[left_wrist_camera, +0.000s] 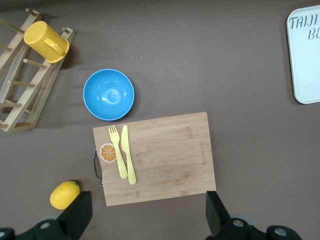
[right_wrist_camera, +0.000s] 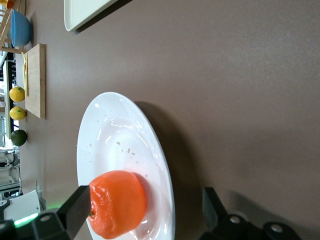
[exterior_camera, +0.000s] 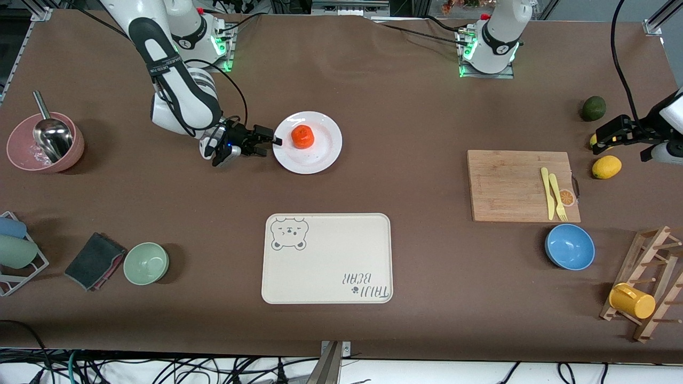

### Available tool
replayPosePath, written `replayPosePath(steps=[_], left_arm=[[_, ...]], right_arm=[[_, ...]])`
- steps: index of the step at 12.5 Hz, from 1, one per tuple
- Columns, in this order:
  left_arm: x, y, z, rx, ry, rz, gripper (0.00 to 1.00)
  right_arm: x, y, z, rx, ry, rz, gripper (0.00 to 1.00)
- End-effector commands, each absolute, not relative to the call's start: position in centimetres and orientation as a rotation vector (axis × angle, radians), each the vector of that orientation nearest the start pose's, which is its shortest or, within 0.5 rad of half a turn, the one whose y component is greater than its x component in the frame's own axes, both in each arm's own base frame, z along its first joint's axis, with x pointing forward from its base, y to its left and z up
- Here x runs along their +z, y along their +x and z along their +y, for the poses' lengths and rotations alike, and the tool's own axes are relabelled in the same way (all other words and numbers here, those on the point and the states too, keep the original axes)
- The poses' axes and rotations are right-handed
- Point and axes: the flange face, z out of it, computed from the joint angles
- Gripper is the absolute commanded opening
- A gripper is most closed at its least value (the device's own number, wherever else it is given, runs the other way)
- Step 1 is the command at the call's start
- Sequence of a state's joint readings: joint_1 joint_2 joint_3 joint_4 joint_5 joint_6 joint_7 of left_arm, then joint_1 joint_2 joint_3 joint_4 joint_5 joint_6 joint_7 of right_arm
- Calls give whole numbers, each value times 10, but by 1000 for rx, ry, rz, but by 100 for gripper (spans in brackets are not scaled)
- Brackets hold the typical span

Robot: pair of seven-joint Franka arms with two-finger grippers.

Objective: Place orange and plate with both arms
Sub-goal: 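Move the right gripper to the plate rim while the left gripper retracts, then close the right gripper on the white plate rim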

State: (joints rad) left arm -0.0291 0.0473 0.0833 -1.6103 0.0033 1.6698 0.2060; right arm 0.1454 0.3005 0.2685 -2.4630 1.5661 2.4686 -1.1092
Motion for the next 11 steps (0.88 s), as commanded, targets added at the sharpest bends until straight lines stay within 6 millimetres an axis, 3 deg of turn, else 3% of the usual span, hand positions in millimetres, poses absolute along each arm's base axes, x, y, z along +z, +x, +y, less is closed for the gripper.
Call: replayPosePath(steps=[1, 6, 7, 11], left_arm=[[590, 570, 8, 18, -3013, 352, 100], [589, 571, 4, -7, -3135, 329, 100], [585, 571, 15, 1, -3157, 304, 100], [576, 575, 19, 27, -3161, 303, 100]], right_arm=[[157, 390, 186, -70, -2303, -82, 86], [148, 381, 187, -114, -2301, -86, 42], [146, 380, 187, -125, -2297, -90, 40], [135, 374, 186, -144, -2292, -102, 39]])
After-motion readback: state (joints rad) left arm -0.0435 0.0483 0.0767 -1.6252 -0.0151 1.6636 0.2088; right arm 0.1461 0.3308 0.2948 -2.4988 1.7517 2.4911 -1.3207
